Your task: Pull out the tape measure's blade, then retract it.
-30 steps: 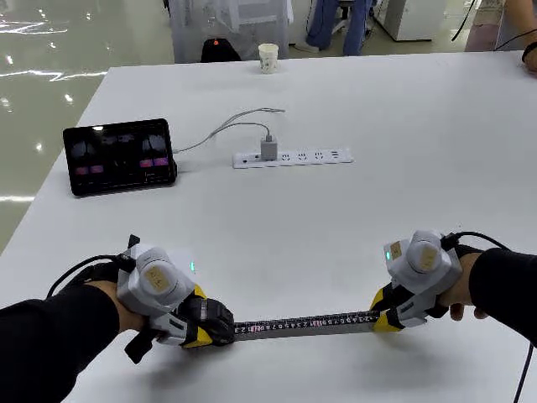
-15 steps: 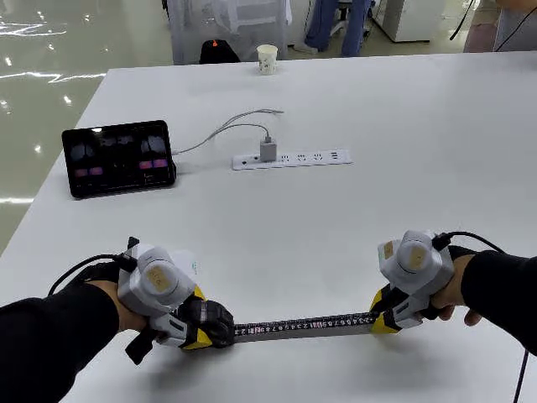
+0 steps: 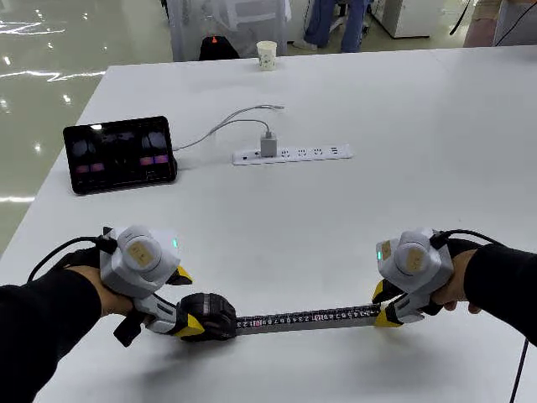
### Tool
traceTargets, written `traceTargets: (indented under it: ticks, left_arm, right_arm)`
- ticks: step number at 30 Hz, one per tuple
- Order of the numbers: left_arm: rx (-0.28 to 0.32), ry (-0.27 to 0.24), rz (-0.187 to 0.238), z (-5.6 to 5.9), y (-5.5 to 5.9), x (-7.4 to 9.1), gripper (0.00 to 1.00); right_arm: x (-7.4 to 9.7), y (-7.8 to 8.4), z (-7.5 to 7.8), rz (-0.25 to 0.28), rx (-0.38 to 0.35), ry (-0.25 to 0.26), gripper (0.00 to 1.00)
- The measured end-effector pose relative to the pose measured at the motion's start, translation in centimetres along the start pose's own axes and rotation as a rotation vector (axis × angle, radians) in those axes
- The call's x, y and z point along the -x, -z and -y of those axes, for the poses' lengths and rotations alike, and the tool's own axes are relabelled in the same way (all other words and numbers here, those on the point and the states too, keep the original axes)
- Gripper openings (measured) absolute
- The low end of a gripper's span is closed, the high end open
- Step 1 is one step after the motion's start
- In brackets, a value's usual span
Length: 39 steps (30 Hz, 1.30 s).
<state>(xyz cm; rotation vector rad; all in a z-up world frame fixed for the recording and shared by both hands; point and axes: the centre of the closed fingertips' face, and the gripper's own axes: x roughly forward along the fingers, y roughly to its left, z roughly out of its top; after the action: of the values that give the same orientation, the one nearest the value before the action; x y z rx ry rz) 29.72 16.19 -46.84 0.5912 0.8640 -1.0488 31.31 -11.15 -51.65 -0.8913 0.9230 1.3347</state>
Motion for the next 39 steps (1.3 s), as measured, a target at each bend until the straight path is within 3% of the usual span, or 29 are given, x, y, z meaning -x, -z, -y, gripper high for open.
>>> traceTargets:
  ticks: [5,11,14,16,21,24,32,39]
  left_arm:
    - [0.046,-0.023,0.005,-0.6,0.5,0.6,0.52]
    - [0.054,-0.057,0.024,-0.7,0.5,1.3,0.57]
    - [0.125,-0.051,0.063,-0.5,0.4,1.6,0.62]
    - [0.143,-0.059,0.067,-0.5,0.6,1.9,0.65]
    - [0.236,-0.112,0.130,-0.8,0.6,3.0,0.67]
    - [0.311,-0.127,0.167,-0.8,1.0,3.6,0.69]
    - [0.389,-0.196,0.204,-1.1,2.5,4.7,0.71]
    - [0.424,-0.230,0.227,-0.6,3.9,5.6,0.75]
  right_arm:
    - [0.8,0.1,0.5,0.018,-0.027,0.031,0.21]
    - [1.5,0.0,0.4,0.047,-0.090,0.052,0.27]
    - [1.8,-0.1,0.4,0.080,-0.149,0.081,0.29]
    - [1.9,-0.1,0.4,0.101,-0.199,0.092,0.30]
    - [2.7,-0.4,0.8,0.166,-0.311,0.141,0.39]
    - [3.2,-0.2,0.6,0.184,-0.334,0.158,0.41]
    - [4.3,0.5,-0.1,0.247,-0.405,0.206,0.52]
    - [5.4,1.3,-0.5,0.312,-0.453,0.261,0.59]
